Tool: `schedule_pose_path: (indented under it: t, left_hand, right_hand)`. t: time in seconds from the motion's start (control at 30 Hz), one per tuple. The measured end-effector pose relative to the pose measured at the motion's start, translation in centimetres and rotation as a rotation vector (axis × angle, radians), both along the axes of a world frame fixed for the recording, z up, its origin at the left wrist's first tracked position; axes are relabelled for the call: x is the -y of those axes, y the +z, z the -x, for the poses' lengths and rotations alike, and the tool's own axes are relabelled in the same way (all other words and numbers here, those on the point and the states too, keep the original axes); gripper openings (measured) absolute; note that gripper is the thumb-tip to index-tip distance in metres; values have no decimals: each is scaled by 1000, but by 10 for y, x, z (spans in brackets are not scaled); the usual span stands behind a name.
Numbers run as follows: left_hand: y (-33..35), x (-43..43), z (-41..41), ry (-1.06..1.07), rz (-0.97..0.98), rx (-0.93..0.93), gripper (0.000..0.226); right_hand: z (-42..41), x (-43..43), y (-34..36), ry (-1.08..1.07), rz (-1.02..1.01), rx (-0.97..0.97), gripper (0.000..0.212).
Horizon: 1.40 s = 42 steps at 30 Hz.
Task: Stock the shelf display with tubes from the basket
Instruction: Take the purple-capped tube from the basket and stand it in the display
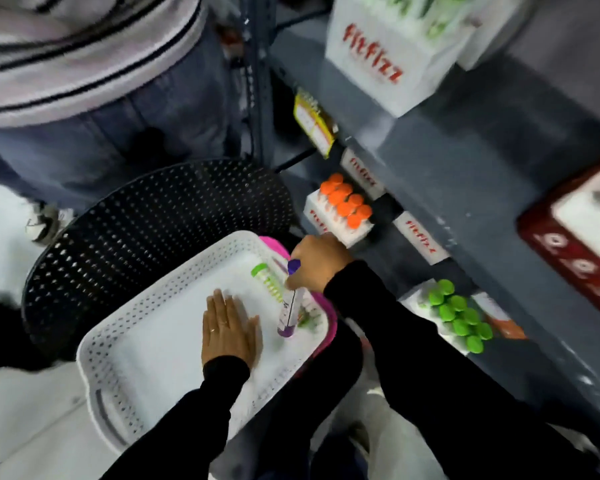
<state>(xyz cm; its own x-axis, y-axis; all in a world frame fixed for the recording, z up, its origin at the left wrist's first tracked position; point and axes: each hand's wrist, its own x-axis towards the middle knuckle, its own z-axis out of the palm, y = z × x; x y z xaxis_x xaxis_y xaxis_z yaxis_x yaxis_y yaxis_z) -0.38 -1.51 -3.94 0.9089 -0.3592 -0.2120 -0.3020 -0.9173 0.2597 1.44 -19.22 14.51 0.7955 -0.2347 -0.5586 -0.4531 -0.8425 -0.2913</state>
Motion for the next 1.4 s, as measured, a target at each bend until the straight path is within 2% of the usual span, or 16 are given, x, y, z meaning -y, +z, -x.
schedule_pose_path:
  t: [0.03, 0.1, 0.2, 0.3, 0.33, 0.43, 0.53, 0.63, 0.9, 1.03, 1.2, 1.4]
  left_hand:
    - [14, 18, -10, -57, 41, 30, 80]
    - [44, 59, -29, -184, 111, 98, 72]
    - [104, 133, -46, -315, 261, 250, 60]
    - [155, 196, -42, -452, 348, 307, 64]
    - [169, 212, -35, -503, 356, 297, 67]
    - [188, 247, -12, -651, 292, 298, 70]
    - [188, 264, 12, -752, 175, 316, 62]
    - [188, 272, 30, -817, 123, 303, 62]
    - [193, 279, 43, -804, 51, 215, 63]
    - [194, 279, 43, -796, 42, 219, 63]
    - [194, 280, 43, -793, 33, 222, 63]
    - [191, 280, 41, -793, 33, 221, 64]
  right_hand:
    - [8, 13, 21, -10, 26, 31, 30]
    - [25, 36, 66, 2, 93, 91, 14]
    - [62, 68, 134, -24, 143, 148, 27]
    - [99, 90, 183, -134, 155, 228, 15]
    - [112, 96, 195, -169, 171, 271, 8]
    - [141, 113, 218, -277, 213, 422, 15]
    - [163, 128, 231, -378, 301, 517, 12]
    - [182, 136, 238, -426, 355, 521, 22]
    - [202, 153, 234, -553, 335, 560, 33]
    - [203, 168, 230, -646, 332, 611, 23]
    - [198, 178, 223, -710, 442, 671, 33]
    - [183, 186, 209, -754, 520, 649, 33]
